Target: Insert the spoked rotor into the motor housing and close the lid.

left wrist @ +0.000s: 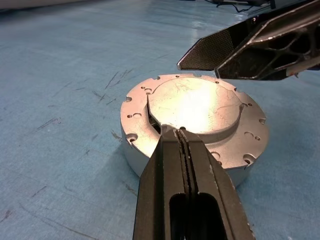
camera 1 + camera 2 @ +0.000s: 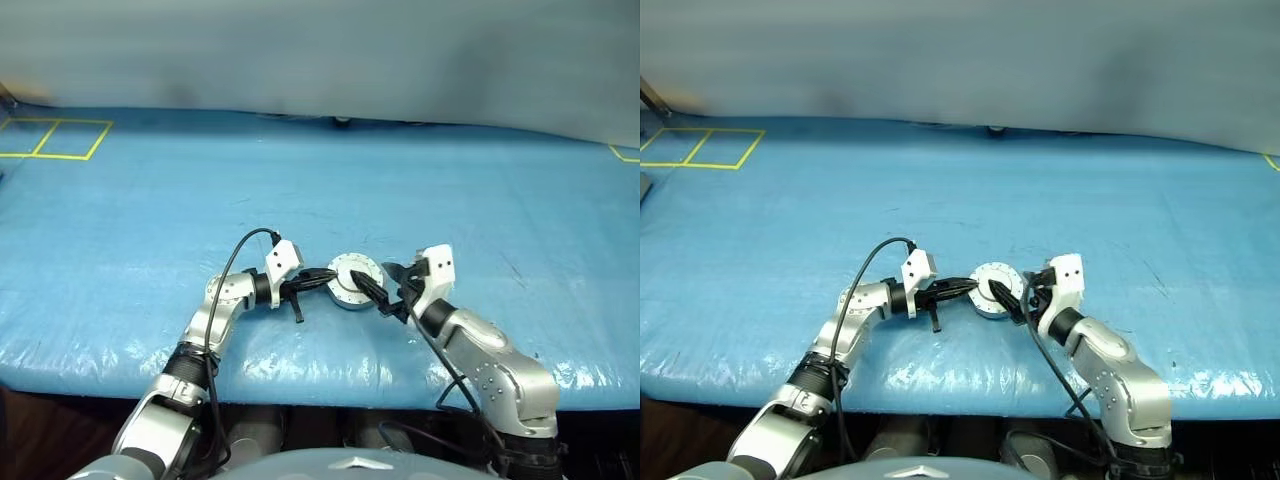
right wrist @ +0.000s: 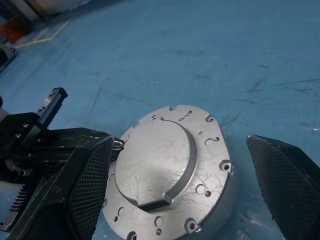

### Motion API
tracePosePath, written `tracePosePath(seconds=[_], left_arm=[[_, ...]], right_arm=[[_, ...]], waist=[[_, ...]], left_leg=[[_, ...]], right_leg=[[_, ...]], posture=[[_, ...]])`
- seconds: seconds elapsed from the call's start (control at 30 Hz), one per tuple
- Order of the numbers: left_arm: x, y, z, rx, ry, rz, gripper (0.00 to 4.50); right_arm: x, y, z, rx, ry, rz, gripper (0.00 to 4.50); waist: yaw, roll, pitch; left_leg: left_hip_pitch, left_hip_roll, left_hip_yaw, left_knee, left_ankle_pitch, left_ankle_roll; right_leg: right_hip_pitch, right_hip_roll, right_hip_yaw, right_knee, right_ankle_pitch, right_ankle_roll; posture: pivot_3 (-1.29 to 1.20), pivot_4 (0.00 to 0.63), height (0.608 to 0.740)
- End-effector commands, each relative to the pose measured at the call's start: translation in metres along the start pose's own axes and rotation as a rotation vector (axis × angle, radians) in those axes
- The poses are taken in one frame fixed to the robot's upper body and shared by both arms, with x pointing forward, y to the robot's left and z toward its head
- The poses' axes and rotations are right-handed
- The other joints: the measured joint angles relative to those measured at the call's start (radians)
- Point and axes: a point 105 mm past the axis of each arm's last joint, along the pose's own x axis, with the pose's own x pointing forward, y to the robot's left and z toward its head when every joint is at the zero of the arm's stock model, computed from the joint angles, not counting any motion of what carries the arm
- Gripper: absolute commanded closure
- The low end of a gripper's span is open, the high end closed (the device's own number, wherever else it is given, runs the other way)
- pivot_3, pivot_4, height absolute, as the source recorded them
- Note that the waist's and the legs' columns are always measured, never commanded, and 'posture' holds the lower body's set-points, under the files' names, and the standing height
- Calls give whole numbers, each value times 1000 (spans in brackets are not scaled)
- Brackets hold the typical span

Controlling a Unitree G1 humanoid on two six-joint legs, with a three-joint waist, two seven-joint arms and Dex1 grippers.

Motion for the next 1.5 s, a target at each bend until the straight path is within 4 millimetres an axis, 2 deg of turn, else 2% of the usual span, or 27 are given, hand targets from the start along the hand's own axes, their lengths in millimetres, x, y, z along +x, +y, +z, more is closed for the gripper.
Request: tracePosePath(seconds=[0.03, 0.13, 0.27, 0.5, 0.67, 0.8, 0.83, 0.93, 1.1, 1.3, 1.5], left_arm=[[2, -6, -7, -8, 31, -15, 4500], [2, -6, -7, -5, 31, -13, 4500], [1, -7, -8, -1, 35, -13, 4500], [-2, -7, -11, -5, 45, -8, 4500], [-4, -7, -14, -6, 52, -3, 4500], [-5, -8, -15, -6, 56, -2, 4500], [-5, -8, -15, -6, 57, -3, 4500], [-5, -8, -16, -6, 60, -4, 4500], [-5, -8, -16, -3, 61, -4, 4500], [-3, -2, -11, -66, 16, 35, 4500], [-9, 7, 6, -310, -147, 117, 4500]], right_arm=[[-10, -5, 5, 135, -62, -17, 49], [-14, -4, -1, 265, -80, 2, 49], [-10, 5, -21, 460, -57, 58, 49], [-2, 9, -30, 602, -59, 114, 49], [2, 9, -23, 676, -114, 151, 49], [1, 9, -18, 718, -156, 175, 969], [1, 9, -17, 729, -167, 179, 969], [2, 10, -17, 739, -167, 185, 1694], [3, 10, -23, 736, -140, 171, 3269], [5, 6, -27, 730, -117, 138, 3357], [3, 3, -14, 781, -207, 150, 3357]], waist=[[0, 1, 0], [0, 2, 1], [-2, 4, 2], [-4, 6, 2], [-9, 6, 2], [-10, 6, 2], [-10, 6, 2], [-11, 6, 2], [-12, 6, 2], [-15, 6, 2], [-18, 6, 2]], left_leg=[[0, 0, 0, 0, 0, 0], [0, 0, 0, 0, 0, 0], [0, 0, 0, 0, 0, 0], [0, 0, 1, 1, 0, 0], [0, 0, 1, 1, 0, 0], [1, 0, 1, 1, 0, 1], [1, -1, 1, 1, 0, 1], [1, -1, 1, 2, 0, 1], [1, -1, 1, 2, 1, 0], [2, -1, 2, 2, 1, 0], [2, -1, 2, 4, 1, 1]], right_leg=[[0, 0, 0, 0, 1, -1], [0, 0, 0, 0, 2, -3], [0, 0, 0, 0, 0, -1], [0, 0, 1, 1, 0, -1], [0, 0, 1, 2, 2, -4], [0, 0, 1, 3, 2, -4], [0, 0, 1, 4, 2, -4], [0, 0, 2, 5, 2, -4], [0, 0, 2, 6, 2, -5], [0, 0, 2, 8, 2, -5], [0, 0, 2, 8, 0, -1]], posture=[[0, 150, 740], [0, 150, 740], [0, 150, 740], [0, 150, 740], [0, 150, 740], [0, 150, 740], [0, 150, 740], [0, 150, 740], [0, 150, 740], [0, 150, 740], [0, 150, 740]])
